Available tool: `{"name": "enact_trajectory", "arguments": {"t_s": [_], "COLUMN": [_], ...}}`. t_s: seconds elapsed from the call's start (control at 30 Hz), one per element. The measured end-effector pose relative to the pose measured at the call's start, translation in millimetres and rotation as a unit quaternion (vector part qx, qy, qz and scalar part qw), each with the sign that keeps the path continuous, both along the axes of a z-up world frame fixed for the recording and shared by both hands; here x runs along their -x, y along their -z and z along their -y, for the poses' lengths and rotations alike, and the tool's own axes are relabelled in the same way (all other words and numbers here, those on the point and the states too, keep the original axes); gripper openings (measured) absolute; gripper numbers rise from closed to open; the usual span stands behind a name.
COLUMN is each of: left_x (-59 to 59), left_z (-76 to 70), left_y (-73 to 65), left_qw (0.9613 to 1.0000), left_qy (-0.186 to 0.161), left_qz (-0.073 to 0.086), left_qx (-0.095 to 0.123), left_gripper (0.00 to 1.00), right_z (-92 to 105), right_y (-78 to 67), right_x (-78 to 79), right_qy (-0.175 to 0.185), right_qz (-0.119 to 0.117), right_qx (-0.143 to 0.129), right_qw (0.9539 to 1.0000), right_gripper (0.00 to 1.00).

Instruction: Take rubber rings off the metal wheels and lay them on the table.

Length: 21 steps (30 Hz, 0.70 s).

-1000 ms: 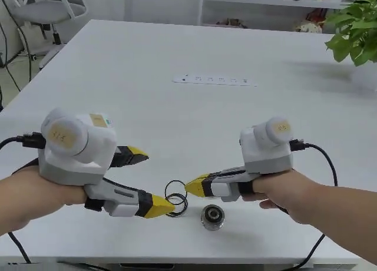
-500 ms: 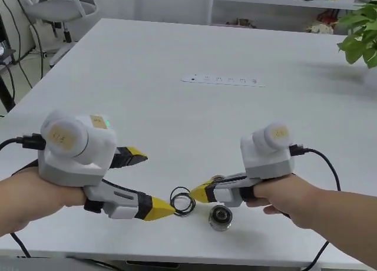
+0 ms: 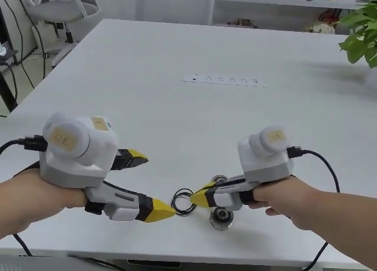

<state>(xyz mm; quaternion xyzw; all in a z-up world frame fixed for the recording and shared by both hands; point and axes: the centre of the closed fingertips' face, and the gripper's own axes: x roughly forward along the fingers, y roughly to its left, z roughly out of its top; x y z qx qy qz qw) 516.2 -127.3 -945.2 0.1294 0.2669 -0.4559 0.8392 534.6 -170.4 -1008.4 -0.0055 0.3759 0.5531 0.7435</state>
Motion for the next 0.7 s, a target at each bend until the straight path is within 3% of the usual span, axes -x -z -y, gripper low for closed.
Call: {"name": "enact_trajectory", "arguments": {"t_s": [0.2,0.43,0.7], "left_x": [1.9,2.7,4.4], "left_z": [-0.3,-0.8,-0.5], "left_y": [0.0,-5.2,-18.1], "left_qw": [1.0,1.0,0.9999], "left_qy": [0.0,-0.001,-0.005], "left_qz": [-0.002,0.001,0.008], "left_qx": [-0.003,-0.001,0.005], "left_gripper": [0.73,0.73,0.74], "right_z": [0.9,0.8,7.6], "right_y": [-1.9,-14.4,-42.2], "right_x": [2.3,3.0,-1.8], "right_qy": [-0.007,-0.009,0.005], "right_qz": [0.008,0.019,0.04], "right_qx": [0.004,-0.006,-0.035], "right_qw": [0.9999,0.9998,0.9986], "right_gripper": [0.19,0.29,0.35]}}
